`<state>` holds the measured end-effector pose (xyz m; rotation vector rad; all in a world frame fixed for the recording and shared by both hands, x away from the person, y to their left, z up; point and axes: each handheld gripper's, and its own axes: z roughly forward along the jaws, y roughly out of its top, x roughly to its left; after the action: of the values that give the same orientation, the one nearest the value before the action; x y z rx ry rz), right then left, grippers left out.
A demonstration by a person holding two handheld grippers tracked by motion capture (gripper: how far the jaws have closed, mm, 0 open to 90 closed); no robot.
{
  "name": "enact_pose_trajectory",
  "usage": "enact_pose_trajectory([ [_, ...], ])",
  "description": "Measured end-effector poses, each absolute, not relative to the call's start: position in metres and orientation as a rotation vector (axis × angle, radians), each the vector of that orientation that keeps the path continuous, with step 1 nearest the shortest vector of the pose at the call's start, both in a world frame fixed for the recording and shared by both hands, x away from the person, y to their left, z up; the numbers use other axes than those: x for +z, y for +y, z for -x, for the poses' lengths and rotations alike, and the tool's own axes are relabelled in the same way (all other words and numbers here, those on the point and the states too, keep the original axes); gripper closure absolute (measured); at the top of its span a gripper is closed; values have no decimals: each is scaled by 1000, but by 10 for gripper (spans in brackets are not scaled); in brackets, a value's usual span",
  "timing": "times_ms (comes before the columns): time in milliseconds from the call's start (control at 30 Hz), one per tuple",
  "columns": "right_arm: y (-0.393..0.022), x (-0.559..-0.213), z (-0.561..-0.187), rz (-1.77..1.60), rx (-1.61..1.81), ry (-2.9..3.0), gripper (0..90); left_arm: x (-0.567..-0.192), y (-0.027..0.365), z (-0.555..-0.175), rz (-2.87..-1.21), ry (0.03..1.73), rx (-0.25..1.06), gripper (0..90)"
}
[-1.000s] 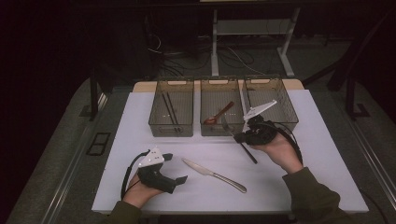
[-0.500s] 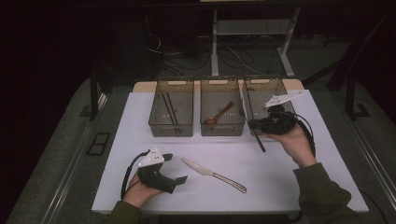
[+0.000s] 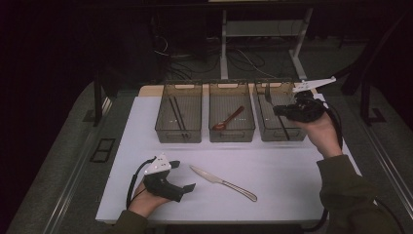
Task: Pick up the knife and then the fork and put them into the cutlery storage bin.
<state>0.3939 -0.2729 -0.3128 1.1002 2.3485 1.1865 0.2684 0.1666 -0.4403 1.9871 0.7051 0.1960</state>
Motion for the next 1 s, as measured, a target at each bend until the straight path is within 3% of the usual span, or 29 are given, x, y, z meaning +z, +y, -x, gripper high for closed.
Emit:
enact_pose_trajectory([
  [467, -298, -311, -441, -1179, 1111, 2210, 843, -440, 166, -268, -1993, 701, 195, 0],
  [1000, -315, -357, -467, -1286, 988, 2239, 842, -440, 167, -267, -1990, 700, 197, 0],
])
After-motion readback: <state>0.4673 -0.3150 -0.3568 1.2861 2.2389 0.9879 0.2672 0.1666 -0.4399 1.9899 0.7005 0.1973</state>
